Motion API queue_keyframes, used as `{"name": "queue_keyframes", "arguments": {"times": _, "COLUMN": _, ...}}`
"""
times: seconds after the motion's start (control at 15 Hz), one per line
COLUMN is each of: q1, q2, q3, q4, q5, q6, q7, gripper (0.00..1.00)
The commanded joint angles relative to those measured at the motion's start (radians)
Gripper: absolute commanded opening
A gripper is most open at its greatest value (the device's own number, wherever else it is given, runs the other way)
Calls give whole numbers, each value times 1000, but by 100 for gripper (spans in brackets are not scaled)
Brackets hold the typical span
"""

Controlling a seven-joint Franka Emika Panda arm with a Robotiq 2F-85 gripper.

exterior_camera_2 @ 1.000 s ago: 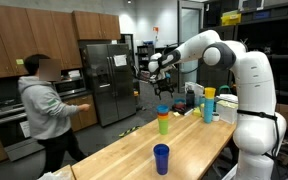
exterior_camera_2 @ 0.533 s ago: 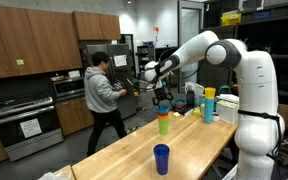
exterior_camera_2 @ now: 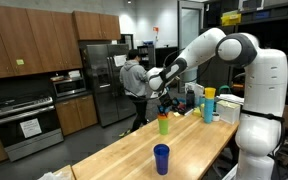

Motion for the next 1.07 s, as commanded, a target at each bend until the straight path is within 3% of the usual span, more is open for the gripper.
{"name": "queue_keyframes", "arguments": {"times": 0.0, "q1": 15, "q2": -110, "q3": 3, "q4": -140, "q5": -37, "q6": 62, "q7": -29, "gripper": 100}}
{"name": "queue_keyframes", "arguments": {"times": 0.53, "q1": 58, "q2": -212, "q3": 11, "q4": -298, "q5": -66, "q6": 131, "q7": -45, "gripper": 100}}
{"name": "queue_keyframes", "arguments": {"times": 1.0, "q1": 125, "q2": -245, "q3": 58, "q4": -342, "q5": -54, "q6": 145, "q7": -16, "gripper": 100}}
